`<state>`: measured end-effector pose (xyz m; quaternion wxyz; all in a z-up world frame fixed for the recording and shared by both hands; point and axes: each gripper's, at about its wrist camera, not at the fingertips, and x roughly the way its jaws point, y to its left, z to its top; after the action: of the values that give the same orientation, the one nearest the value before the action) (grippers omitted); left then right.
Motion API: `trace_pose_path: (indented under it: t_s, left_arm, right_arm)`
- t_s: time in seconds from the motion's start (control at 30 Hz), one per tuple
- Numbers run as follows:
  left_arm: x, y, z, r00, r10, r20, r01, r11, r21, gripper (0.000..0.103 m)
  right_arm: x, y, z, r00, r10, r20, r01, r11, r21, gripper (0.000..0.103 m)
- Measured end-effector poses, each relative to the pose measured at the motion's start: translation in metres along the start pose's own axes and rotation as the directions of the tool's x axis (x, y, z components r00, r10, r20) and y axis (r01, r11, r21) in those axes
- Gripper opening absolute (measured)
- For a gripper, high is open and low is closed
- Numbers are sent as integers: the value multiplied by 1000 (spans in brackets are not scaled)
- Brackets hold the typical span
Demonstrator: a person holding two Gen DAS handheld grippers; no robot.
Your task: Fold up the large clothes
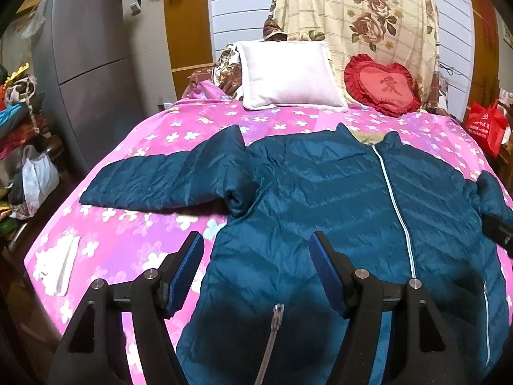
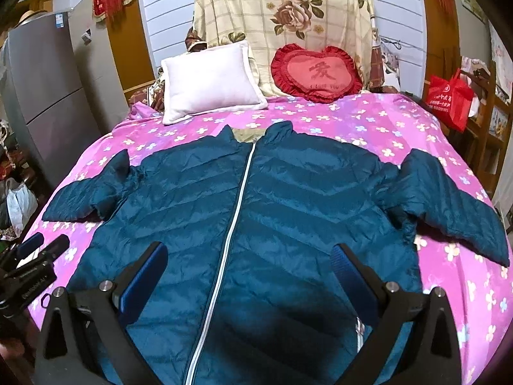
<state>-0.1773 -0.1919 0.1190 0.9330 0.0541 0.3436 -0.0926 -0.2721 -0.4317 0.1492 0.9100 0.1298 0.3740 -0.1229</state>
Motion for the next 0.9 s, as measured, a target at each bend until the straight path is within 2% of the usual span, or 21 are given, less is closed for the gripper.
trace_pose_path:
  t_s: [0.27, 0.9]
  left_arm:
    - [34, 2, 9, 1000, -15, -20, 14, 999, -42, 45]
    - [97, 6, 15, 998, -4, -65, 1, 999, -49, 45]
  right_arm:
    - [41, 5, 4, 999, -13, 33, 14, 1000, -9, 103]
    - [138, 16, 8, 999, -30, -43, 30, 1000, 5, 103]
